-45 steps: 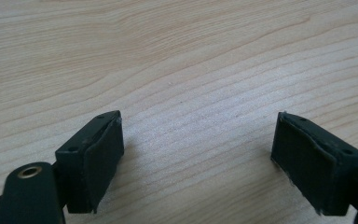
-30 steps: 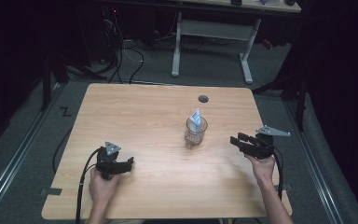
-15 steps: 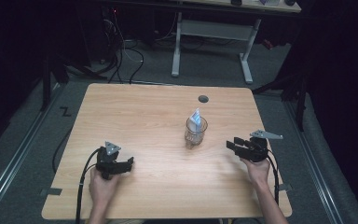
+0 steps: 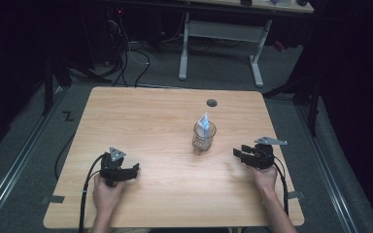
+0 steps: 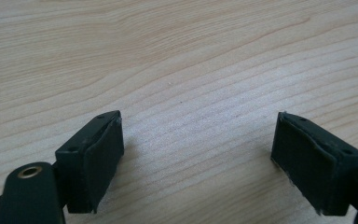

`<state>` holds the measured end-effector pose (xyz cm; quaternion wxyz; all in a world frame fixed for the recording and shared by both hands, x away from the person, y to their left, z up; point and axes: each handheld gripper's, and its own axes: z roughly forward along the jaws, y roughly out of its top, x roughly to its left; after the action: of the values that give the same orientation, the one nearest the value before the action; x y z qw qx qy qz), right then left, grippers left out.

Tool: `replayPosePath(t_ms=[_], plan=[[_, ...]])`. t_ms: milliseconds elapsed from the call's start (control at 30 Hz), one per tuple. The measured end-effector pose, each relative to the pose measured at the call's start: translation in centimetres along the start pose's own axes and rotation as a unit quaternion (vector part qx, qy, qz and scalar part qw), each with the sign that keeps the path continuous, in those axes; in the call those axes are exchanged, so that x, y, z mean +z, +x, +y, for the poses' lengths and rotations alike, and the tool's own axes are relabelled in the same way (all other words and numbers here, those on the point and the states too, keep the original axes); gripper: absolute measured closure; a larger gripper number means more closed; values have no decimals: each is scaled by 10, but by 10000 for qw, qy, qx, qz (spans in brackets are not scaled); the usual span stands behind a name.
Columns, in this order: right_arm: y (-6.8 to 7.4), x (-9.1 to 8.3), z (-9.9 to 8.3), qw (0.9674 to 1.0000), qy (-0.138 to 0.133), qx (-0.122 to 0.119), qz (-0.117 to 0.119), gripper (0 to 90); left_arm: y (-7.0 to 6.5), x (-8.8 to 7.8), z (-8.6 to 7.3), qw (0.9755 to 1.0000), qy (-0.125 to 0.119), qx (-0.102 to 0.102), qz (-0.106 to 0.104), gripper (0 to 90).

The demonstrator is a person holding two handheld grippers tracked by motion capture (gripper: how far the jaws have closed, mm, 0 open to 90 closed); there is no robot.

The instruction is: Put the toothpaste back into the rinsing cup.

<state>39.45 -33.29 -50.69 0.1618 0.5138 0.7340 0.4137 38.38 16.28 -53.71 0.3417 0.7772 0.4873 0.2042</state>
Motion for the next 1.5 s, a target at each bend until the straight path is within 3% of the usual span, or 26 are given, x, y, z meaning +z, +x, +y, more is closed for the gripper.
replayPosePath(t_ms=[400, 900, 1267, 1500], plan=[[-3, 13, -4, 9996, 167, -28, -230, 491, 0, 0, 0, 10000, 0, -1, 0, 168], [3, 23, -8, 9970, 324, -386, -589, 479, 0, 0, 0, 10000, -1, 0, 0, 168], [2, 27, -9, 9958, 356, -398, -741, 462, 0, 0, 0, 10000, 0, 0, 0, 168], [7, 29, -9, 9933, 406, -632, -874, 439, 0, 0, 0, 10000, 0, 1, -1, 168]])
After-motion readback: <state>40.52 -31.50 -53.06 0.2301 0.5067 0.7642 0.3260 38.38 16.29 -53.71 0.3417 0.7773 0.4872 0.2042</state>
